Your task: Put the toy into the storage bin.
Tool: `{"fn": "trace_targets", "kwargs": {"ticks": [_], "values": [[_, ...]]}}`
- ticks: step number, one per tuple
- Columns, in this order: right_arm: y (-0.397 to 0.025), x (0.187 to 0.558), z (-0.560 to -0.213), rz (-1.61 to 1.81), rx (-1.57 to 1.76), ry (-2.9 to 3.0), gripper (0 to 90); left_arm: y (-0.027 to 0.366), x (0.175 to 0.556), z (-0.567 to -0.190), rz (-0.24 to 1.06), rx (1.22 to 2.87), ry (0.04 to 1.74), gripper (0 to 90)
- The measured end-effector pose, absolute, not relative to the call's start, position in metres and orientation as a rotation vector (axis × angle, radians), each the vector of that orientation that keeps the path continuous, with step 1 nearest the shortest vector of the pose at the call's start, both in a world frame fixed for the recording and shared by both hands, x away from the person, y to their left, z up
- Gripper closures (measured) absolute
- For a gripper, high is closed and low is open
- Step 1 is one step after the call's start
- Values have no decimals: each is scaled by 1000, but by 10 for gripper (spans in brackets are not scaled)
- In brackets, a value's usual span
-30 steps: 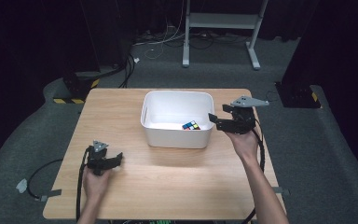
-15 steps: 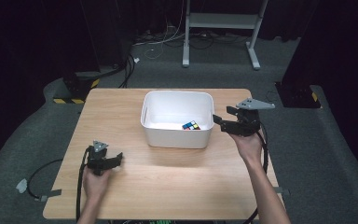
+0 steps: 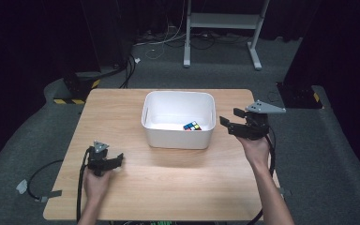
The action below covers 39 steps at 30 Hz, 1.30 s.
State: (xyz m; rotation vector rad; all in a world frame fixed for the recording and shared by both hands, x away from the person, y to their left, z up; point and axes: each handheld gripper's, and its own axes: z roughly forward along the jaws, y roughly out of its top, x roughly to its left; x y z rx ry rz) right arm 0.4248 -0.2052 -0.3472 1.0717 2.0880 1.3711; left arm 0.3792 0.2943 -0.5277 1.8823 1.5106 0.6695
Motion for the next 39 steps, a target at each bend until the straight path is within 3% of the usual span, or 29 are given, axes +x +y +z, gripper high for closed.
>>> {"fn": "trace_targets", "kwargs": {"ticks": [39], "values": [[-231,397,-358,1402,1104,2044,326,294,379,-528,670,1882,1511,212]]}}
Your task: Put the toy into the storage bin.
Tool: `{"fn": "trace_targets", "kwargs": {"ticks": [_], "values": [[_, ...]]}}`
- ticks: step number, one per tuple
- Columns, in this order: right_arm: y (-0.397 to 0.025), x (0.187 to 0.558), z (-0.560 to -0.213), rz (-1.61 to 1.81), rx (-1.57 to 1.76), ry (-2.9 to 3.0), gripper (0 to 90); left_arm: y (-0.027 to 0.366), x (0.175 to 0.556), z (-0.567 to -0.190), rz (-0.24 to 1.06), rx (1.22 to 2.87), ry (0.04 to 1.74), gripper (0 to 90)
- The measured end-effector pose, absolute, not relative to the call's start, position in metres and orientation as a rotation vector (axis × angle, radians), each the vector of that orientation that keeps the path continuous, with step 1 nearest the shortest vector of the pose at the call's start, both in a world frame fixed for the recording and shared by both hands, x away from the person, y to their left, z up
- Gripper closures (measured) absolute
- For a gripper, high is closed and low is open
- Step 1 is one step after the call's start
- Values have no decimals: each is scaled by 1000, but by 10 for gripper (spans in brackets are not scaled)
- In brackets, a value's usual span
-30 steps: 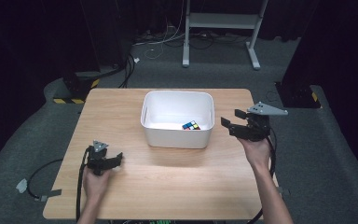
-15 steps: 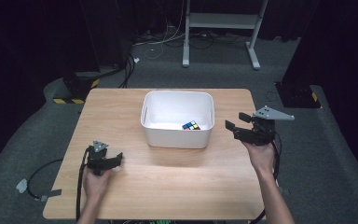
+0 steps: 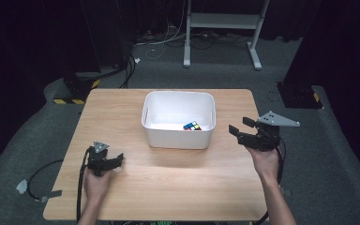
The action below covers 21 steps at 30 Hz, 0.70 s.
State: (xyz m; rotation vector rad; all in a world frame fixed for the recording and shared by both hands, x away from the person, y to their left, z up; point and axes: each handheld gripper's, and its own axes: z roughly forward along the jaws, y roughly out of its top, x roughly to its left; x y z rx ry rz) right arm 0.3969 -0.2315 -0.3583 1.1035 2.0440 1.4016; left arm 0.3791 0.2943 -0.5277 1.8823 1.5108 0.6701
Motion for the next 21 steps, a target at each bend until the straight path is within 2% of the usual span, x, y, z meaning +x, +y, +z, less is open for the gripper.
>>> {"fn": "trace_targets", "kwargs": {"ticks": [21], "values": [[-240,384,-369,1420,1115,2038,327,294,379,-528,670,1882,1511,212]]}}
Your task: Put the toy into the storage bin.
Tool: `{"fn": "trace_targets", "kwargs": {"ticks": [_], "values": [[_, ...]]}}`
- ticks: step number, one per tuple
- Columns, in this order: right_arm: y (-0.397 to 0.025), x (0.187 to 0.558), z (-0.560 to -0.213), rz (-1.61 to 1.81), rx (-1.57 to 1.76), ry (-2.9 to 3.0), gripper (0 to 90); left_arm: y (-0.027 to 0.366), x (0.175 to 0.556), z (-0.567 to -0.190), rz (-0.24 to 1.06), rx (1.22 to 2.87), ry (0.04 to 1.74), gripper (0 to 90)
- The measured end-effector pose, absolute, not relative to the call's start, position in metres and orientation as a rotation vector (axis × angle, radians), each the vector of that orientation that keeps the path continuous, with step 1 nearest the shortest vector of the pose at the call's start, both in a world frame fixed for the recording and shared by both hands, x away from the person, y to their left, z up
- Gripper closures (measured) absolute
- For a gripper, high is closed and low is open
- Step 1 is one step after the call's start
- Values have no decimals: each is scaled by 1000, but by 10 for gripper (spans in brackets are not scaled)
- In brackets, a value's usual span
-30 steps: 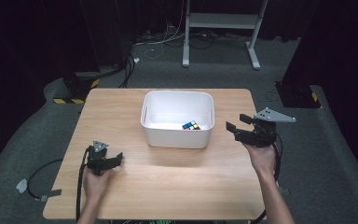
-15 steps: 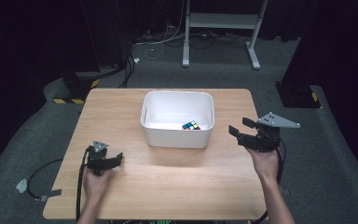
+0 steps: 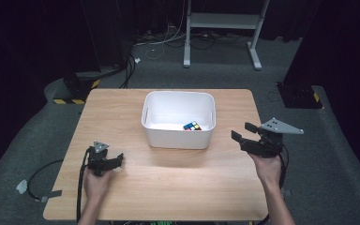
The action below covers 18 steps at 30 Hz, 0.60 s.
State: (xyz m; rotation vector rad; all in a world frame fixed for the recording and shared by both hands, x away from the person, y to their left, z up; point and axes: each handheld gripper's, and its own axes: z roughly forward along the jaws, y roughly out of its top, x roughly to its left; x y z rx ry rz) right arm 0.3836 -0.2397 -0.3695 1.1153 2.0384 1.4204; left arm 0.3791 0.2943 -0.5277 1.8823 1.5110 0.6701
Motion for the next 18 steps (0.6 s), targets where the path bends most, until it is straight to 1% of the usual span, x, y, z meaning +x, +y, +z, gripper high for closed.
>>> {"fn": "trace_targets", "kwargs": {"ticks": [18], "values": [[-244,379,-384,1410,1145,2039,329,294,379,-528,670,1882,1511,212]]}}
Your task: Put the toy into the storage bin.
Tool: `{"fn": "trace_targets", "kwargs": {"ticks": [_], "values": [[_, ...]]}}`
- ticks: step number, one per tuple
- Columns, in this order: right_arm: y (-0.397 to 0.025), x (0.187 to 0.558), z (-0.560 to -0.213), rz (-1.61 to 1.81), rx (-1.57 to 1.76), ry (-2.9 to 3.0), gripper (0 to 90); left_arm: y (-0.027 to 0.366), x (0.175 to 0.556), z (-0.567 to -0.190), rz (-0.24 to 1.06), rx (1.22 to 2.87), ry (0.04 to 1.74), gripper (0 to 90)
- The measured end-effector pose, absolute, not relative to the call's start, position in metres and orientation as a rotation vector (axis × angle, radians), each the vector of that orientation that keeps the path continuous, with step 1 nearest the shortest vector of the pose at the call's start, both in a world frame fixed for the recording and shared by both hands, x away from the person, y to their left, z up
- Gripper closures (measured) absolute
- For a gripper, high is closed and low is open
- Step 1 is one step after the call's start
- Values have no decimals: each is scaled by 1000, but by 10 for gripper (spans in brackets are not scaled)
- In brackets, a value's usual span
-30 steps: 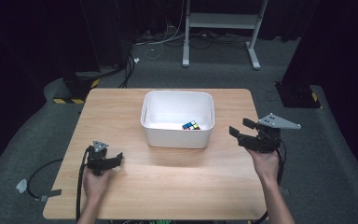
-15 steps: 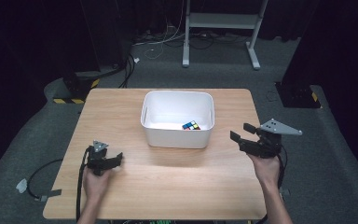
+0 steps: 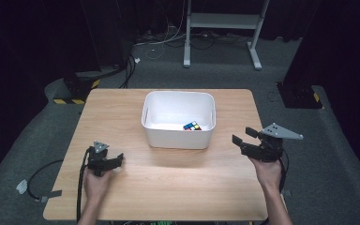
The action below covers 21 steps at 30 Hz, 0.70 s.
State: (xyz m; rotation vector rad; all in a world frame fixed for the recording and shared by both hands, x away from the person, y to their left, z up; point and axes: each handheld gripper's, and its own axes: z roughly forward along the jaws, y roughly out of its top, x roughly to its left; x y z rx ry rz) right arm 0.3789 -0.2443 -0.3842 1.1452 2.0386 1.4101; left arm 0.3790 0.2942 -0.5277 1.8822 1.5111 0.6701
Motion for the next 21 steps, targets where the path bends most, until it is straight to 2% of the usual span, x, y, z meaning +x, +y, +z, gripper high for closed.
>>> {"fn": "trace_targets", "kwargs": {"ticks": [21], "values": [[-247,370,-406,1413,1182,2041,330,294,379,-528,670,1882,1511,213]]}}
